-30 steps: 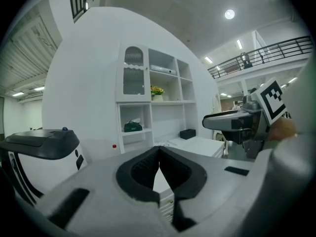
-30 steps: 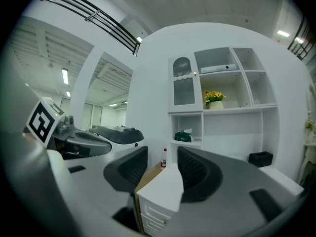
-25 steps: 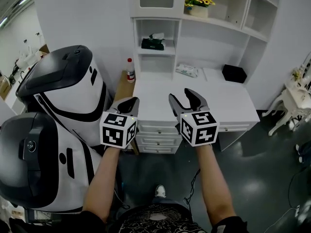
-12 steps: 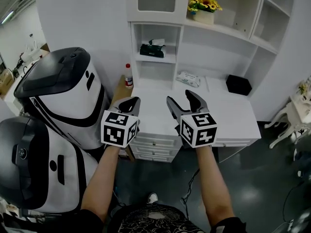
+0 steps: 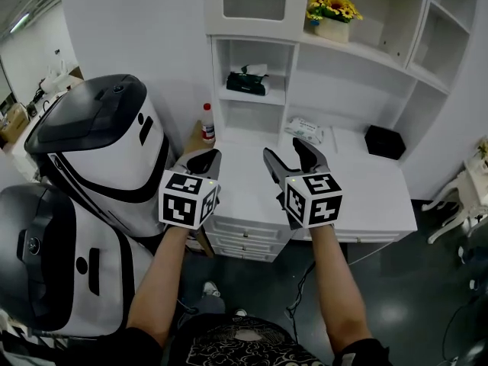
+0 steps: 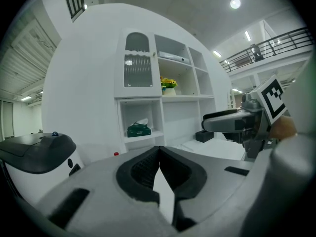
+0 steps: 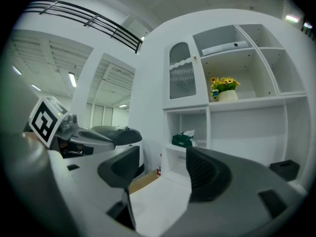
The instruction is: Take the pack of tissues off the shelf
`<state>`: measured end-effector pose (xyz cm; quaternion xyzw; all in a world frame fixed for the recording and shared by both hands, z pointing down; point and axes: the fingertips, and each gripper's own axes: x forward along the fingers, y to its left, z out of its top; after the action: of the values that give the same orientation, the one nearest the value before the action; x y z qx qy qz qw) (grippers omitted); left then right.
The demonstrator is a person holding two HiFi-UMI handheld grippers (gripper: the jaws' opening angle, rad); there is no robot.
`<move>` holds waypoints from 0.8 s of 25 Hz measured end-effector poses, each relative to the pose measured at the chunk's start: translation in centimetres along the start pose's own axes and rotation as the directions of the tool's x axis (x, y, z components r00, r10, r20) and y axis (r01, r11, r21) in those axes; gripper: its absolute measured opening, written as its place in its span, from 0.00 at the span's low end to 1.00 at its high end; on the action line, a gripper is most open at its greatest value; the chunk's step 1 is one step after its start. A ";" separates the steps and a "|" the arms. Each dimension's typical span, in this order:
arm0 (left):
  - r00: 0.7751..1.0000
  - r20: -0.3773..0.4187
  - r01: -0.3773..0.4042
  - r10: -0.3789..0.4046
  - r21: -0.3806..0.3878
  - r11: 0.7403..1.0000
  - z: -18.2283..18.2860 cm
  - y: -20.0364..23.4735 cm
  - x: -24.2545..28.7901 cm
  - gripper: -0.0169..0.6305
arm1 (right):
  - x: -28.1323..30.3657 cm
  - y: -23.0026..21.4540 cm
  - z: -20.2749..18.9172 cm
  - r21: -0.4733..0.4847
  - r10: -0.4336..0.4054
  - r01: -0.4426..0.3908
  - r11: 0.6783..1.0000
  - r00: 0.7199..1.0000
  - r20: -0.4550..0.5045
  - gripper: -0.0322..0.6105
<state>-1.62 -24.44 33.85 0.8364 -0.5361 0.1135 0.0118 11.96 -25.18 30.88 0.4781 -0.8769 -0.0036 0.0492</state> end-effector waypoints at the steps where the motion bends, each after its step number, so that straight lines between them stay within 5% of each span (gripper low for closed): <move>1: 1.000 0.001 -0.004 0.004 0.001 1.000 -0.1 0.4 0.3 0.04 | 0.6 0.0 -0.1 -0.001 0.005 -0.005 1.000 1.000 0.000 0.49; 20: 0.999 -0.003 0.045 -0.045 -0.028 0.999 0.4 11.2 13.7 0.04 | 17.1 -5.1 0.0 -0.034 -0.030 0.028 0.999 0.998 -0.059 0.49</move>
<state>-6.12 -41.48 35.05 0.8477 -0.5188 0.1072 0.0271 7.06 -42.32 32.04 0.4897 -0.8679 -0.0047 0.0831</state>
